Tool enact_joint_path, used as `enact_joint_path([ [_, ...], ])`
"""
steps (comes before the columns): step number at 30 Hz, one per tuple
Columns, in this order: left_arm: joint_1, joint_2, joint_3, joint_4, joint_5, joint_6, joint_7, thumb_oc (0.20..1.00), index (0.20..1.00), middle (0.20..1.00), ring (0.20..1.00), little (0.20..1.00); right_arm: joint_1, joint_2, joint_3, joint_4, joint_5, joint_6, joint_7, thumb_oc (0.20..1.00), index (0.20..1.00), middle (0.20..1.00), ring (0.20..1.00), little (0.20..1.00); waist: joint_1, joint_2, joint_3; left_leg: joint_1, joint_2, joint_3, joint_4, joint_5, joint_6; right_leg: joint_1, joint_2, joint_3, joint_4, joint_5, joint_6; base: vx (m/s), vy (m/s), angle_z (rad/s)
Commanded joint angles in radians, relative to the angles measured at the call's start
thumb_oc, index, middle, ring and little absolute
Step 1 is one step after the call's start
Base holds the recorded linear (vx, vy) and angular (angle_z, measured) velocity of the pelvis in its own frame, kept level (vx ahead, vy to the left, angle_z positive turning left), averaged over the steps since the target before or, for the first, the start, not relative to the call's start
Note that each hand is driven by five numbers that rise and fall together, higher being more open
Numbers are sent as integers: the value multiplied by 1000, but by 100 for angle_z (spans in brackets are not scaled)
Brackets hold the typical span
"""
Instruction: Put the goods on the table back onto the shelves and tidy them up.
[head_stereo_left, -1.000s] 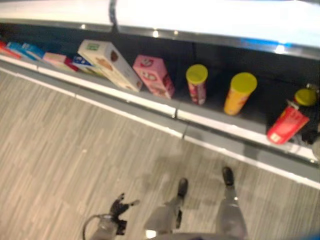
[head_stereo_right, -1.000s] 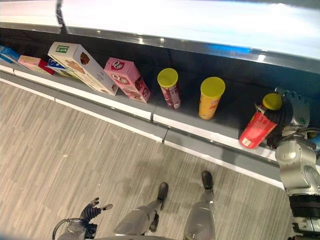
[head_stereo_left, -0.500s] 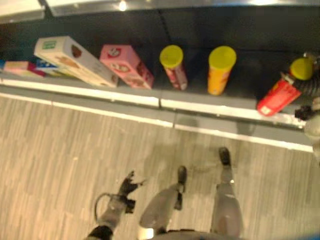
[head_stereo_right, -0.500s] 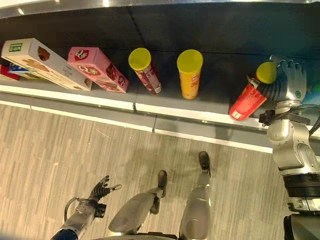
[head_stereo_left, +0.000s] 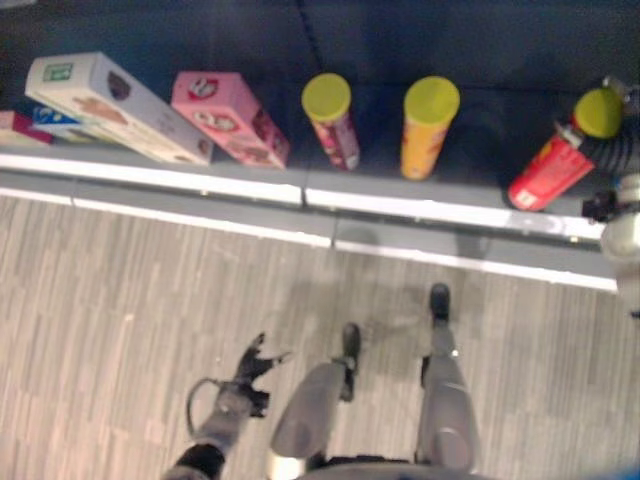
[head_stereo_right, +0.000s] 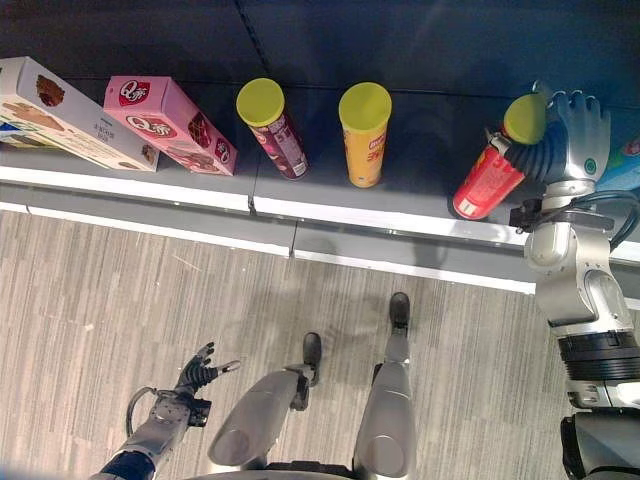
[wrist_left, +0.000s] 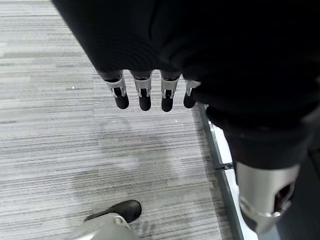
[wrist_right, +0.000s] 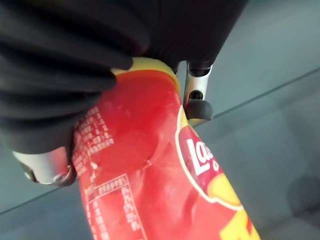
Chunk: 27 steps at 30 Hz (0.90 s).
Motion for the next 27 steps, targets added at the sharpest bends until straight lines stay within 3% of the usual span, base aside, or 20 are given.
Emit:
enact_joint_path([
  [1,29,80,-26,-13,-15,0,22,1000,1000,1000,1000,1000,-110,-90,-24,-69,-34,9,-71,200,200,200,200,200,17,0,-19,26,14,-76,-87,-51,-16,-36,-71,6,89,-92,65,-71,2,7],
  [4,30,82,-40,-8,-8,-5,18,1000,1000,1000,1000,1000,-163,-119,-6,-58,-33,14,-75,200,200,200,200,200,23,1,-18,14,-2,-67,-78,-62,-20,-37,-97,-9,59,-70,66,-28,4,3],
  [12,21,77,-60,-4,-14,-16,18,1000,1000,1000,1000,1000,-269,-186,60,51,-6,25,-92,200,200,200,200,200,26,18,-15,-38,-27,-74,-53,-56,-19,-75,-106,1,34,-53,67,-22,3,-6],
  [27,43,107,-85,-66,-34,-29,9,1000,1000,1000,1000,1000,-378,-267,96,228,44,56,-155,200,200,200,200,200,33,62,26,-103,-8,-102,-50,-35,-55,-138,-87,-25,67,-76,59,9,-45,8],
])
